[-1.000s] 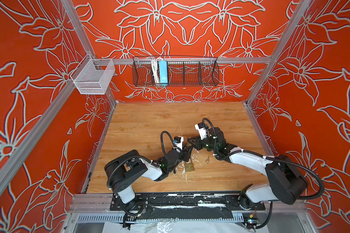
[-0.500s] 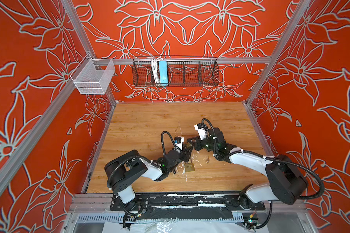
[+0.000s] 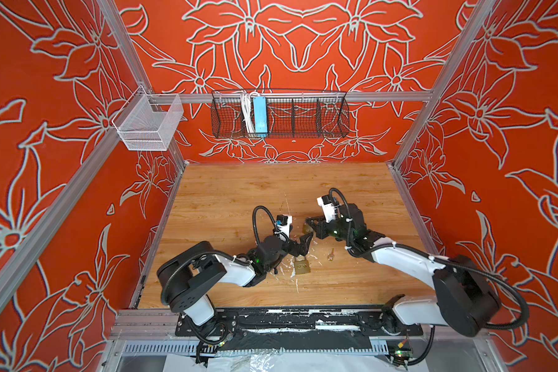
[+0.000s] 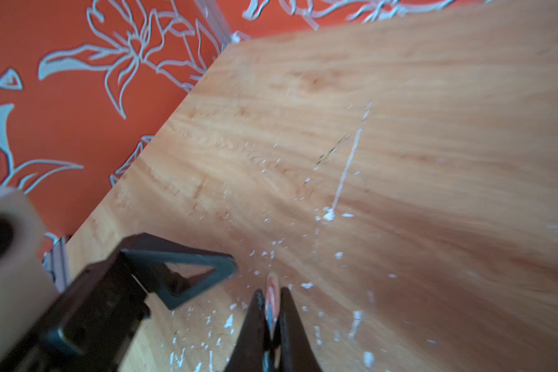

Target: Unlock with the key

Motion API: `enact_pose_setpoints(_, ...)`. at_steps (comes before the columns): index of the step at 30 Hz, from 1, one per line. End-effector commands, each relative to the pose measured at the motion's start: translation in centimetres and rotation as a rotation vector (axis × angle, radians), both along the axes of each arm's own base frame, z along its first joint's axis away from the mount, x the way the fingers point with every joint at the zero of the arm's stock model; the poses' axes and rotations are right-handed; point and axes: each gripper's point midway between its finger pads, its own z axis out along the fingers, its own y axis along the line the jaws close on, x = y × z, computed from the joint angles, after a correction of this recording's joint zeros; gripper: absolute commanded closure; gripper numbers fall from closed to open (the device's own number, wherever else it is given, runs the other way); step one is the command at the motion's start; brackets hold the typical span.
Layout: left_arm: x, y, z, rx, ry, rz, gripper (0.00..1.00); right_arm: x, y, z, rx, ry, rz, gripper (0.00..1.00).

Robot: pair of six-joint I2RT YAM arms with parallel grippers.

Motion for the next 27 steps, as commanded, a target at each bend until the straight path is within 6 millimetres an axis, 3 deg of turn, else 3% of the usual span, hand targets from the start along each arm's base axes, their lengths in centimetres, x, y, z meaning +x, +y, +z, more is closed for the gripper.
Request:
enact_pose_setpoints(1, -0.3, 0.0, 2.6, 0.003, -0.05, -0.08, 0.03, 0.2, -1.4, 3.7, 0.05, -0.156, -0.053, 1.0)
enact_pose_setpoints(5, -1.7, 0.3, 4.5, 0.13, -0.157, -0.206, 0.03, -0.7, -1.7, 4.9, 0.072, -0.209, -0.032, 1.0)
enact_pose_setpoints(9, -2.1, 1.1, 5.6, 0.28, -0.271, -0.232, 0.03, -2.8, -1.0, 6.6, 0.143, -0.317, 0.076, 1.0)
enact_pose_setpoints(14, -4.1, 1.2, 5.7, 0.163, -0.218, -0.468, 0.03, -4.7, -0.4, 8.0, 0.206, -0.392, 0.172, 1.0)
enact_pose_setpoints(19, -5.4, 2.0, 8.0, -0.153, -0.131, -0.791, 0.0, -6.1, 0.1, 9.1, 0.277, -0.4, 0.237, 1.0)
enact_pose_setpoints(21, -5.7, 1.3, 7.8, -0.179, -0.091, -0.888, 0.06, -7.0, 1.1, 9.6, 0.308, -0.387, 0.327, 1.0)
enact_pose_setpoints(27, -5.3, 0.8, 6.7, -0.194, -0.062, -0.923, 0.13, -7.4, 2.3, 9.4, 0.341, -0.35, 0.421, 1.0)
